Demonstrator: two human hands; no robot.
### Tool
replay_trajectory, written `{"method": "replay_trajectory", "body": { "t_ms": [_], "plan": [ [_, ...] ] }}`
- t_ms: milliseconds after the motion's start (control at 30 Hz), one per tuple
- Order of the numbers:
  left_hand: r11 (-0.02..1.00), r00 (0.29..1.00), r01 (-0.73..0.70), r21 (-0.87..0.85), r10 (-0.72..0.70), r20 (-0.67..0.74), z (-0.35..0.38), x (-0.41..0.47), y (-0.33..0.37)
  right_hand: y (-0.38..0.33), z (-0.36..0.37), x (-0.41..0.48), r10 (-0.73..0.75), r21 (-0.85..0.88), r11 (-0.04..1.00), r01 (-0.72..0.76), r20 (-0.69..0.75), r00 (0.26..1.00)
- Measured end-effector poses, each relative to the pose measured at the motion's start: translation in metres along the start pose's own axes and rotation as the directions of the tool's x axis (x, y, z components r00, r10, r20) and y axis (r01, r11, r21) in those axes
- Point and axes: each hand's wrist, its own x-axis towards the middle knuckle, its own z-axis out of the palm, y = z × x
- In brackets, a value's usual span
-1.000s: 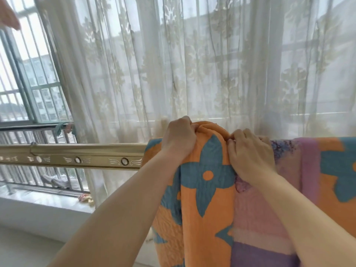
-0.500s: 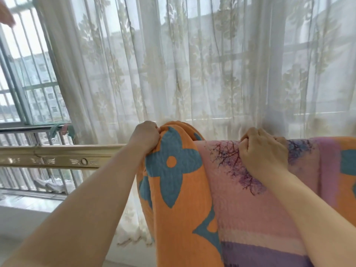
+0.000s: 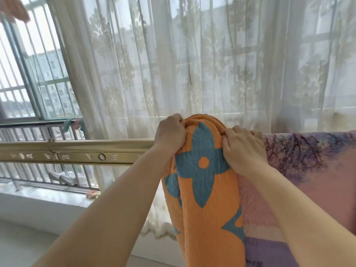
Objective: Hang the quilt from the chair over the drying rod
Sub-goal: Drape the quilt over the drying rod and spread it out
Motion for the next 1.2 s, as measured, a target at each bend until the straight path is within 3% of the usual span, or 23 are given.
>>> {"method": "replay_trajectory", "body": {
  "t_ms": [167,300,500,733,933,1033,1200],
  "plan": [
    [0.998,0.997,0.063,0.004,-0.063,-0.043,-0.027,0.022,-0.013,0.01,-0.005,0.0,-0.016,-0.005,1.0,0.016,-0.011,1.0],
    [0.958,0.977,0.214,0.193,-0.207,-0.053,-0.063,0.03,-0.051,0.018,-0.006,0.002,0.013,-0.021,1.0,-0.014,-0.023,1.0],
    [0.845,0.944,0.254,0.471,-0.322,0.068,-0.047,0.022,-0.044,0.009,-0.006,0.004,0.021,-0.08,0.997,-0.023,-0.033,0.999],
    [0.887,0.966,0.17,0.429,-0.237,0.106,-0.026,0.022,-0.037,-0.037,0.006,0.019,-0.144,0.177,0.976,0.128,0.082,0.986],
    [0.945,0.978,0.132,0.298,-0.173,0.113,-0.021,0.029,-0.047,-0.039,0.021,0.02,-0.085,0.119,0.989,0.083,0.011,0.996],
    [0.974,0.992,0.103,0.2,-0.115,0.051,-0.044,0.048,-0.061,-0.043,0.022,0.025,-0.061,0.139,0.989,0.057,0.026,0.998],
    [0.891,0.977,0.212,0.402,-0.205,-0.06,-0.095,0.057,-0.153,-0.041,0.027,0.032,0.041,0.044,0.998,-0.04,-0.012,0.999]
  ]
}}
